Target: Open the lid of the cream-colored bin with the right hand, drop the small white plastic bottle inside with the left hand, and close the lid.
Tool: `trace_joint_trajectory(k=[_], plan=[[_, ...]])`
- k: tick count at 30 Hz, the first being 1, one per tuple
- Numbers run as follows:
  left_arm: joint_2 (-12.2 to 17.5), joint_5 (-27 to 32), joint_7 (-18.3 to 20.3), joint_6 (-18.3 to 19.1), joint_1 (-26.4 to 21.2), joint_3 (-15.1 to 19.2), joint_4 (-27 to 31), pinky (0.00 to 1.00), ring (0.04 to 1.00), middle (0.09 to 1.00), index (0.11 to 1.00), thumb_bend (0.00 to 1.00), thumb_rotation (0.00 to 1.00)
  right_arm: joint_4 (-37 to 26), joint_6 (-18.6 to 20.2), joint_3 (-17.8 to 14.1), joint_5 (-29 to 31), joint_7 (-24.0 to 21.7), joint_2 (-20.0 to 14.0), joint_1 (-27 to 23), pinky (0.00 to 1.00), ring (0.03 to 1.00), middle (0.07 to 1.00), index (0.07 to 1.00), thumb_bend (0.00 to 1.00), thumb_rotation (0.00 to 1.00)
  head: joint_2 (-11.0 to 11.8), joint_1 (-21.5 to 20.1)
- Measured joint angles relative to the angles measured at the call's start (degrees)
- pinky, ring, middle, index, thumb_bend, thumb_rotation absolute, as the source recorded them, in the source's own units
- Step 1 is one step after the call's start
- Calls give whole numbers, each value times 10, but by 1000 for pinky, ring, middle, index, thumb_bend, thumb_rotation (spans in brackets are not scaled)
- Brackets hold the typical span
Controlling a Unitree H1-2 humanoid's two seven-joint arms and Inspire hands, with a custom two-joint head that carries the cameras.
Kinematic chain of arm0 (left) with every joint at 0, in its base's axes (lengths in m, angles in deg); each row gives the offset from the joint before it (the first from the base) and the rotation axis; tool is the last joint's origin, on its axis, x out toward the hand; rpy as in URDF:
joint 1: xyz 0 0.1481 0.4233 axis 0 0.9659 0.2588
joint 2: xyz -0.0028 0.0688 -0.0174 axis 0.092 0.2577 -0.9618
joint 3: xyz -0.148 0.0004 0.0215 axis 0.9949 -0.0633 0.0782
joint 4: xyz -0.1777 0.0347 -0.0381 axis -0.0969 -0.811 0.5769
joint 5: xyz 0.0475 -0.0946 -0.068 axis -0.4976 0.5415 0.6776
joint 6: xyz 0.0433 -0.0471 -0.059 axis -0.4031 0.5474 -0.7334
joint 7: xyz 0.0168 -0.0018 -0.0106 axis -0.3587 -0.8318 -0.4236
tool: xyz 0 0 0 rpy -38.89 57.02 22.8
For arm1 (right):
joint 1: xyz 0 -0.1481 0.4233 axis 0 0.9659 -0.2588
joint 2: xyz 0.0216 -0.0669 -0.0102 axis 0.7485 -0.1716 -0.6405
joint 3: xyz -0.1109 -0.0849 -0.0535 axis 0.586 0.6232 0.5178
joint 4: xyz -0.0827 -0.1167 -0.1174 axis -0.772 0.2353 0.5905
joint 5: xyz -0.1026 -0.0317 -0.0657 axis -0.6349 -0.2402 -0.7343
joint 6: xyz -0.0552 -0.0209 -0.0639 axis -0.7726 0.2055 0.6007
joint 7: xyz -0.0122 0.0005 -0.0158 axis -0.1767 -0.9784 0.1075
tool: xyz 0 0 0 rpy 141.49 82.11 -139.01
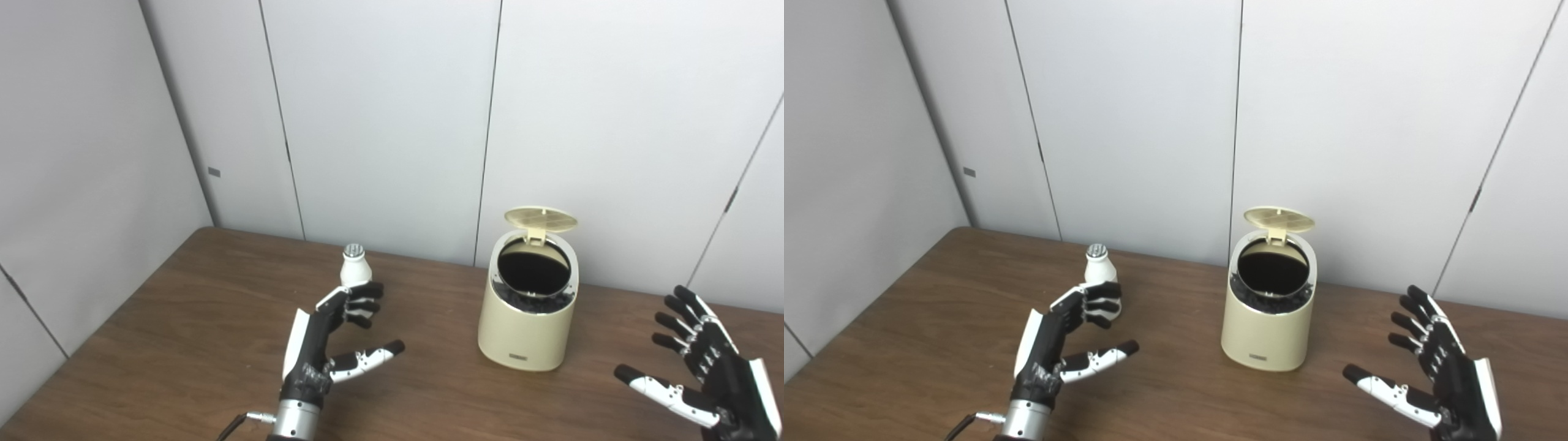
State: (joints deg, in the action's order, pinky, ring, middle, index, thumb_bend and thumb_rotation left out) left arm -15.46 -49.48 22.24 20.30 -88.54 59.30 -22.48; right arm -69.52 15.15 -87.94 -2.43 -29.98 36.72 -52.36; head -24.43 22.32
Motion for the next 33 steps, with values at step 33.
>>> trace_joint_trajectory(k=[33], plan=[[36, -60, -121, 60, -82, 17, -127, 618, 735, 760, 787, 750, 20, -86, 91, 3, -34, 3, 9, 5, 725, 795, 857, 851, 679, 0, -12, -4]])
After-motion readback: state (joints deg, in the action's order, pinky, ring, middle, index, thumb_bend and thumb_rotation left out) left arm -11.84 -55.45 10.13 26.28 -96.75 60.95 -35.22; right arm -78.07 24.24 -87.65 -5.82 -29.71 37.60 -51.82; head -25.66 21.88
